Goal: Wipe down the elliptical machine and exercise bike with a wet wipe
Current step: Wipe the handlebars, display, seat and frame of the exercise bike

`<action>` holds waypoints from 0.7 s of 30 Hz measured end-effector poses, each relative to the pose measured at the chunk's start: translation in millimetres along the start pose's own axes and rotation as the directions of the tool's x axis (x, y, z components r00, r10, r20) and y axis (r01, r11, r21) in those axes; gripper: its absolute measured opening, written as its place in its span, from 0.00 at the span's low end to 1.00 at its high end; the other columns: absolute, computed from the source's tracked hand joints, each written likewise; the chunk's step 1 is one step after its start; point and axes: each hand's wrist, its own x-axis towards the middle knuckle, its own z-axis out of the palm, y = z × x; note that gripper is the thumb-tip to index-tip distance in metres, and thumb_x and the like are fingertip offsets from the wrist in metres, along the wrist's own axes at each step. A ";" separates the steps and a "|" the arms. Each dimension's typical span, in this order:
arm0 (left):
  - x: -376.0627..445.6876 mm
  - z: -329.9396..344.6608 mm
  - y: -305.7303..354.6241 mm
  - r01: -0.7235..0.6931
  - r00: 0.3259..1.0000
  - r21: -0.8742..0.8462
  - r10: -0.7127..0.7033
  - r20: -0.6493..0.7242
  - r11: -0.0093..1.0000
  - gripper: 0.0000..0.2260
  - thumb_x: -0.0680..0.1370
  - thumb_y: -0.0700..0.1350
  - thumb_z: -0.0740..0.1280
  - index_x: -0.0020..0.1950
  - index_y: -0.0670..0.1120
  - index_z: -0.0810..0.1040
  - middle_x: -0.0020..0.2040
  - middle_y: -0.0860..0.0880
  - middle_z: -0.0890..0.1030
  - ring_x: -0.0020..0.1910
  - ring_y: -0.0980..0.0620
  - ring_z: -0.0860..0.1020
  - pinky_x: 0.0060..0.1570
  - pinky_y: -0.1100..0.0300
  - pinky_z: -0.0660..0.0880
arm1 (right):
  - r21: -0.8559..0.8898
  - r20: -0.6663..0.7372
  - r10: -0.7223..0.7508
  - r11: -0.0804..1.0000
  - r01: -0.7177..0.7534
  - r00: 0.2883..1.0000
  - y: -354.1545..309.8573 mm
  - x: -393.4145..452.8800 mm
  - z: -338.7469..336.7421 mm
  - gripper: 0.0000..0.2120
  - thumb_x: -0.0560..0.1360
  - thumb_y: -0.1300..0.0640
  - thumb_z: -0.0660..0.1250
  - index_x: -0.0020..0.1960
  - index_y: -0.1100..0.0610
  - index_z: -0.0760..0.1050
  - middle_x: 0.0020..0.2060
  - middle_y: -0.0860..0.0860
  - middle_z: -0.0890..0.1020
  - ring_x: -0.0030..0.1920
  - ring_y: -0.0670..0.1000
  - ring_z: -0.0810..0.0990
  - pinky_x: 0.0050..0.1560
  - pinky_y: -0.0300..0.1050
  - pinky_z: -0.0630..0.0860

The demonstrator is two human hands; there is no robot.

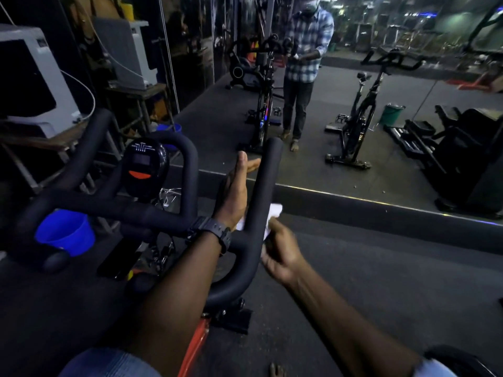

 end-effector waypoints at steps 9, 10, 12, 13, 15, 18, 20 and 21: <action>-9.9 -0.4 9.8 0.058 0.998 0.136 -0.059 -0.002 0.989 0.37 0.69 0.82 0.50 0.57 0.59 0.84 0.64 0.54 0.82 0.66 0.56 0.78 0.70 0.52 0.69 | -0.006 0.056 0.041 0.999 -0.041 0.998 -3.6 -22.7 14.4 0.09 0.80 0.60 0.61 0.50 0.63 0.79 0.38 0.53 0.83 0.35 0.45 0.81 0.37 0.38 0.79; -13.1 -2.7 11.3 0.052 0.998 0.171 -0.055 0.014 0.984 0.37 0.70 0.81 0.51 0.59 0.59 0.84 0.65 0.53 0.82 0.66 0.55 0.77 0.70 0.52 0.69 | 0.057 0.056 0.144 0.987 -0.148 0.988 16.7 -42.1 12.9 0.10 0.78 0.60 0.63 0.51 0.65 0.81 0.40 0.55 0.84 0.36 0.47 0.82 0.38 0.39 0.81; -21.1 -9.7 17.9 0.017 0.997 0.271 -0.036 0.064 0.962 0.35 0.75 0.74 0.51 0.65 0.52 0.83 0.65 0.51 0.82 0.65 0.56 0.77 0.65 0.58 0.69 | 0.143 0.117 0.242 0.956 -0.258 0.963 55.8 -79.9 11.1 0.12 0.76 0.66 0.62 0.53 0.65 0.83 0.48 0.57 0.84 0.43 0.49 0.84 0.46 0.40 0.82; -24.0 -14.1 19.7 -0.008 0.996 0.314 -0.022 0.092 0.949 0.34 0.78 0.70 0.51 0.66 0.49 0.82 0.66 0.51 0.81 0.66 0.56 0.76 0.62 0.62 0.67 | 0.175 0.149 0.277 0.938 -0.301 0.949 71.0 -92.4 12.1 0.14 0.76 0.69 0.60 0.55 0.65 0.83 0.51 0.57 0.84 0.44 0.49 0.84 0.47 0.40 0.82; -28.9 -24.2 18.8 -0.047 0.988 0.374 -0.013 0.157 0.926 0.31 0.82 0.67 0.51 0.68 0.47 0.81 0.69 0.50 0.80 0.70 0.56 0.74 0.62 0.64 0.64 | 0.233 0.164 0.319 0.907 -0.350 0.934 93.5 -103.3 16.6 0.20 0.75 0.75 0.57 0.57 0.64 0.82 0.55 0.57 0.82 0.45 0.49 0.81 0.45 0.39 0.80; -35.3 -33.9 20.3 -0.069 0.972 0.406 -0.031 0.233 0.911 0.39 0.75 0.74 0.49 0.67 0.49 0.82 0.69 0.51 0.79 0.71 0.55 0.74 0.70 0.59 0.66 | 0.105 0.133 0.356 0.923 -0.371 0.925 113.1 -99.4 33.8 0.20 0.75 0.77 0.56 0.54 0.64 0.83 0.51 0.58 0.80 0.42 0.47 0.77 0.43 0.37 0.78; -37.6 -37.2 19.6 -0.029 0.970 0.399 -0.071 0.233 0.917 0.44 0.70 0.77 0.47 0.67 0.50 0.81 0.71 0.51 0.78 0.72 0.54 0.73 0.75 0.51 0.65 | -0.123 0.153 0.362 0.930 -0.345 0.920 128.1 -98.0 51.6 0.20 0.77 0.75 0.53 0.47 0.63 0.83 0.45 0.56 0.82 0.42 0.46 0.78 0.54 0.40 0.77; -40.1 -38.6 19.9 -0.017 0.969 0.393 -0.082 0.235 0.919 0.45 0.70 0.78 0.47 0.68 0.50 0.81 0.72 0.50 0.77 0.72 0.53 0.73 0.75 0.49 0.65 | -0.188 0.164 0.372 0.921 -0.341 0.914 134.7 -99.8 61.0 0.19 0.77 0.74 0.53 0.45 0.63 0.82 0.42 0.54 0.82 0.42 0.46 0.79 0.62 0.42 0.75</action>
